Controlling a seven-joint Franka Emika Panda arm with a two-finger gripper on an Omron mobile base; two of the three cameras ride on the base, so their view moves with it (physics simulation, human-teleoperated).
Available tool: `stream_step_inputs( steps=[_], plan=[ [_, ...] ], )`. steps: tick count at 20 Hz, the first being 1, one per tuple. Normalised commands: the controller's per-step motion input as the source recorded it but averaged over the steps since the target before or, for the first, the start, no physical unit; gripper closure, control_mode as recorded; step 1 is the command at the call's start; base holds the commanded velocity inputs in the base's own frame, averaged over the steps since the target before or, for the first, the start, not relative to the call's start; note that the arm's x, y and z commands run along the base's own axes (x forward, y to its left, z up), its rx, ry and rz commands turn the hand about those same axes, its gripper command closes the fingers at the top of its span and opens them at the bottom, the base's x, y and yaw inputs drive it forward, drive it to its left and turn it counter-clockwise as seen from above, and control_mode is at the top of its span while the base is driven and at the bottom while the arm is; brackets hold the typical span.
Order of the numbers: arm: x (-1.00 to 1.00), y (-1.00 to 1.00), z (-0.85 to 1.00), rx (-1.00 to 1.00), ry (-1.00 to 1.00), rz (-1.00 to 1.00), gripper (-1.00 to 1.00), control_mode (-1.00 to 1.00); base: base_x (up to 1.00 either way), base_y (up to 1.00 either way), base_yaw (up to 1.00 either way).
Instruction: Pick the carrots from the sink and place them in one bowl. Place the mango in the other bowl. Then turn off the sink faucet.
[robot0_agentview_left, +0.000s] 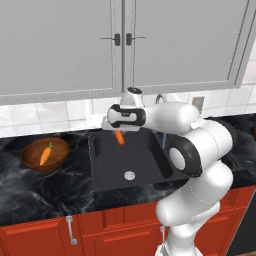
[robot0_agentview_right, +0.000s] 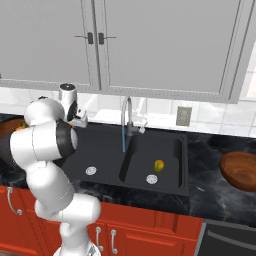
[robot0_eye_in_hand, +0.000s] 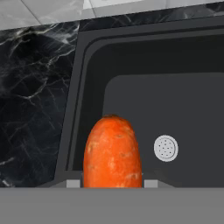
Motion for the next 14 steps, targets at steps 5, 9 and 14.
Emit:
stream_step_inputs(
  steps=[5, 9, 14],
  plan=[
    [-0.23, 0.02, 0.43, 0.0, 0.0, 0.0, 1.0, -1.0, 0.0, 0.0, 0.0],
    [-0.21, 0.17, 0.34, 0.0, 0.0, 0.0, 1.0, -1.0, 0.0, 0.0, 0.0],
    [-0.16, 0.35, 0.15, 0.0, 0.02, 0.0, 1.0, -1.0, 0.0, 0.0, 0.0]
  ],
)
